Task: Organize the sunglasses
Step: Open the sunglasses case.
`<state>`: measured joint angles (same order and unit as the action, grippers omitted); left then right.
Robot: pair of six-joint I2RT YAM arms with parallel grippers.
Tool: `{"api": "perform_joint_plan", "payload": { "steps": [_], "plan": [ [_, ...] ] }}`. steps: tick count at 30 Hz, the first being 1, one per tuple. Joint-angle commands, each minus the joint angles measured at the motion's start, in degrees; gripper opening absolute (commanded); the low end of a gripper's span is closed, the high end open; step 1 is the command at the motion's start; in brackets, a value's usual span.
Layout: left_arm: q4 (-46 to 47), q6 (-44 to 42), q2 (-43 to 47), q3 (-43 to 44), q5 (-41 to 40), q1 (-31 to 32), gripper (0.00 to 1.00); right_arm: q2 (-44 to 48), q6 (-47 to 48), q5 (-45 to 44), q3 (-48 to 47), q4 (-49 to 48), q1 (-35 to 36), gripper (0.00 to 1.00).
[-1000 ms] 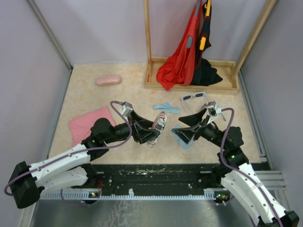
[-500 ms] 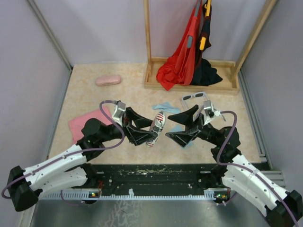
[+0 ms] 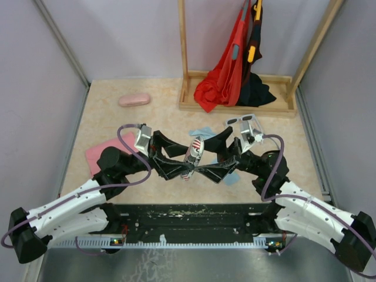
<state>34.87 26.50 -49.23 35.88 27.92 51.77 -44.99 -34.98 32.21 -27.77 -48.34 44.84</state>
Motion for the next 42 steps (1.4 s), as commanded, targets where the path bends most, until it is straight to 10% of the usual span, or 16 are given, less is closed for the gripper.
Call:
{"api": "perform_joint_plan", "payload": {
  "steps": [1, 23, 42],
  "plan": [
    [3.2, -0.8, 0.9, 2.6, 0.2, 0.0, 0.00, 0.1, 3.7, -1.4, -3.5, -2.3, 2.3, 0.93],
    [3.8, 0.7, -0.6, 3.7, 4.0, 0.0, 0.00, -1.2, 2.4, 1.7, -5.6, -2.4, 3.3, 0.36],
    [-29.4, -15.4, 1.1, 15.9, -24.4, 0.0, 0.00, -0.4, 4.7, -28.1, -13.9, 34.0, 3.3, 0.16]
  ]
}}
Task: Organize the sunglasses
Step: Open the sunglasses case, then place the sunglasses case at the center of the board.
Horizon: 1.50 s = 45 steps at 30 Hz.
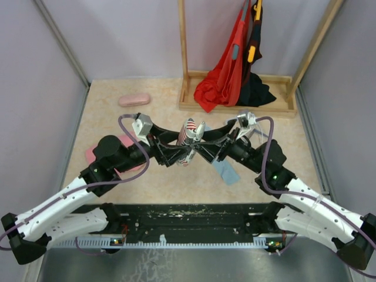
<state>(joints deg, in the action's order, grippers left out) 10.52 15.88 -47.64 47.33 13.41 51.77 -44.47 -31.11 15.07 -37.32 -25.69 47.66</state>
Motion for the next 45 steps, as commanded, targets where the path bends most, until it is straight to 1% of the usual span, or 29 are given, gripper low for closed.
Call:
{"api": "perform_joint_plan", "payload": {
  "steps": [1, 4, 8, 9, 11, 14, 16, 19, 22, 26, 31, 34, 38, 40, 42, 45],
  "plan": [
    [-6.0, -5.4, -1.0, 5.1, -11.6, 0.0, 0.00, -1.1, 0.2, -13.0, -5.2, 13.4, 0.5, 0.17],
    [-9.2, -7.4, -2.9, 7.2, -16.6, 0.1, 0.00, -2.0, -1.4, -17.5, -7.2, 19.8, 0.4, 0.18],
    [-15.2, -9.7, -6.6, 11.6, -23.3, 0.2, 0.00, -2.9, -3.1, -21.2, -8.9, 25.0, 0.5, 0.25],
    [-16.5, -10.1, -7.4, 12.6, -24.5, 0.2, 0.00, -3.1, -3.0, -21.3, -9.1, 25.5, 0.5, 0.30],
    [-18.7, -10.6, -8.8, 13.8, -26.6, 0.2, 0.00, -3.1, -2.3, -19.7, -9.0, 24.8, 0.5, 0.43],
    [-19.5, -11.2, -9.5, 13.8, -28.5, 0.2, 0.00, -1.6, -1.5, -17.3, -7.4, 21.5, 0.5, 0.66],
    [-19.7, -11.3, -9.3, 13.5, -29.1, 0.2, 0.00, 0.0, -0.5, -16.7, -6.5, 20.2, 0.5, 0.75],
    [-20.3, -11.3, -9.4, 13.3, -30.0, 0.2, 0.00, 2.6, 2.0, -17.6, -6.1, 22.0, 0.4, 0.82],
    [-21.3, -11.6, -9.6, 12.9, -30.7, 0.2, 0.00, 6.1, 4.3, -20.2, -5.7, 25.3, 0.5, 0.85],
    [-23.6, -12.7, -12.4, 12.5, -34.6, 0.2, 0.00, 9.4, 6.3, -24.6, -5.1, 30.2, 0.5, 0.85],
    [-30.5, -13.5, -21.4, 14.6, -42.8, 1.8, 0.00, 12.1, 6.6, -28.8, -2.7, 34.9, 0.5, 0.84],
    [-30.7, -15.3, -25.9, 13.7, -49.7, 3.7, 0.00, 15.1, 6.3, -29.8, -0.7, 35.7, 0.4, 0.84],
    [-30.6, -18.8, -32.6, 14.2, -52.8, 4.7, 0.00, 18.4, 5.7, -30.8, 1.2, 36.4, 0.4, 0.83],
    [-31.1, -20.3, -36.3, 15.2, -57.0, 5.3, 0.00, 19.0, 5.4, -30.6, 1.8, 36.9, 0.5, 0.82],
    [-32.5, -20.1, -40.1, 16.3, -61.0, 5.6, 0.00, 19.1, 5.2, -30.2, 2.1, 37.1, 0.4, 0.82],
    [-33.1, -20.7, -45.2, 17.1, -63.7, 5.9, 0.01, 19.2, 4.9, -29.3, 2.6, 37.0, 0.4, 0.82]
  ]
}}
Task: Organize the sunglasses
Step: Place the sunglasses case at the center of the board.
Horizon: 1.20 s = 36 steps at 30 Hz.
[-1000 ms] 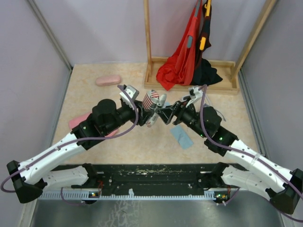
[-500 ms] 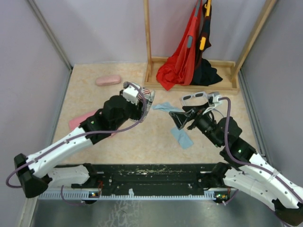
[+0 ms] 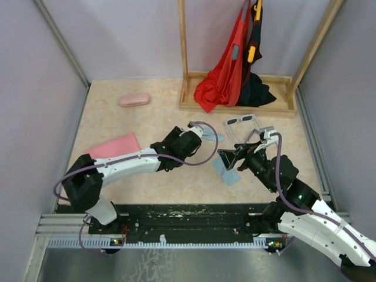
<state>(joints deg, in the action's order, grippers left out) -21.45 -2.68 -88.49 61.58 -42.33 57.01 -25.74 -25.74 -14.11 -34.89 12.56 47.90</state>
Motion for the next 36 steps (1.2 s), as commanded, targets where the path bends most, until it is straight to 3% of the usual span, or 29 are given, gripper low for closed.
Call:
{"api": "perform_joint_plan", "payload": {
  "steps": [1, 6, 12, 17, 19, 22, 36],
  "plan": [
    [-0.9, -2.4, -5.8, 2.9, -8.6, 0.7, 0.01, 0.7, -0.5, 0.4, 0.4, -1.5, 0.3, 0.82],
    [1.3, -3.5, -11.4, 2.9, -10.1, 1.4, 0.02, 3.8, -1.4, 3.3, 3.6, -5.5, 0.2, 0.82],
    [3.7, -5.6, -15.6, 2.6, -12.9, 2.4, 0.15, 5.5, -1.6, 4.1, 5.4, -5.9, 0.2, 0.82],
    [3.8, -4.2, -17.4, 2.4, -12.4, 3.3, 0.31, 5.6, -1.3, 4.1, 5.4, -5.1, 0.2, 0.82],
    [3.9, -3.5, -17.7, 2.1, -12.4, 3.8, 0.46, 5.7, -1.0, 4.8, 5.4, -5.1, 0.2, 0.82],
    [3.9, -2.3, -18.1, 1.9, -12.0, 4.4, 0.55, 5.4, -1.0, 5.1, 5.3, -5.3, 0.2, 0.82],
    [1.2, 2.3, -17.2, 2.6, -12.1, 6.8, 0.72, 4.6, -0.5, 5.9, 4.8, -4.8, 0.2, 0.83]
  ]
}}
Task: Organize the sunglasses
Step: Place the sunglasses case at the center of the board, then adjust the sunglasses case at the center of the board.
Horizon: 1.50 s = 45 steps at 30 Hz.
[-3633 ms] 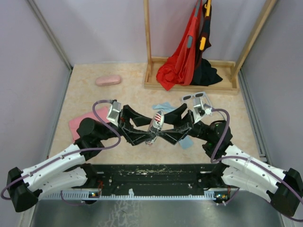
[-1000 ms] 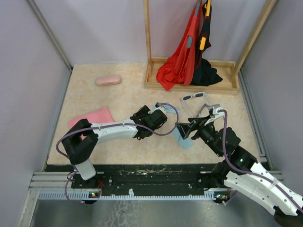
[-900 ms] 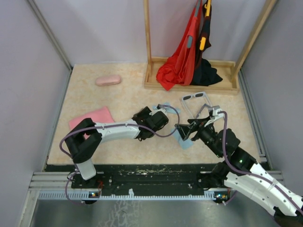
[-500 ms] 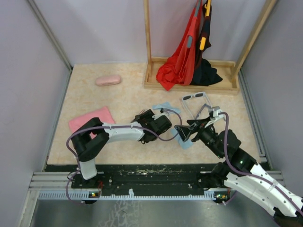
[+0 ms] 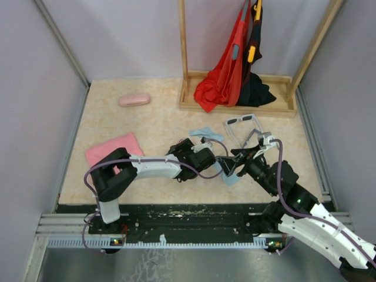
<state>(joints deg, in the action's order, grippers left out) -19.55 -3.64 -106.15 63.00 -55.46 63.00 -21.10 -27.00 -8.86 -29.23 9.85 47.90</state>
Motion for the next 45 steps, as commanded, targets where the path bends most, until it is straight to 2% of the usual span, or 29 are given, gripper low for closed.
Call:
{"api": "perform_joint_plan", "payload": {
  "steps": [1, 4, 12, 18, 27, 32, 36, 39, 42, 45],
  "plan": [
    [-0.7, 3.5, 0.6, 1.1, 1.1, 0.9, 0.73, -0.1, 0.7, 0.7, -0.9, -2.1, 0.2, 0.83],
    [-0.8, 3.9, 0.6, 0.9, 1.3, 1.0, 0.80, 0.0, 0.7, 0.6, -0.9, -2.0, 0.2, 0.83],
    [-1.8, 5.7, 2.3, 1.4, 2.3, 1.8, 0.89, -0.1, 0.6, -0.2, -1.2, -1.0, 0.2, 0.83],
    [-1.8, 7.3, 5.7, 1.8, 4.4, 2.9, 0.99, -0.1, 0.2, -6.6, -2.1, 4.1, 0.2, 0.83],
    [-0.8, 12.0, 13.2, -1.2, 9.6, 4.7, 1.00, -0.5, -2.6, -16.4, -3.5, 9.7, 0.2, 0.81],
    [2.9, 15.0, 23.2, -6.6, 14.0, 5.0, 1.00, -2.3, 0.2, -15.9, -4.0, 9.8, 0.2, 0.80],
    [6.7, 18.2, 34.6, -12.5, 15.9, 4.6, 1.00, -8.1, 4.6, -10.1, -5.9, 8.5, 0.2, 0.78],
    [6.7, 22.4, 42.2, -16.0, 16.0, 3.4, 0.99, -16.1, 8.1, -5.9, -9.6, 9.3, 0.0, 0.77],
    [2.3, 29.0, 47.4, -17.7, 16.9, 0.1, 0.95, -26.3, 12.6, -1.1, -14.8, 11.2, -0.2, 0.76],
    [-4.6, 36.0, 51.1, -18.7, 16.2, -3.2, 0.86, -35.7, 17.5, 2.8, -18.0, 9.5, -0.7, 0.75]
  ]
}}
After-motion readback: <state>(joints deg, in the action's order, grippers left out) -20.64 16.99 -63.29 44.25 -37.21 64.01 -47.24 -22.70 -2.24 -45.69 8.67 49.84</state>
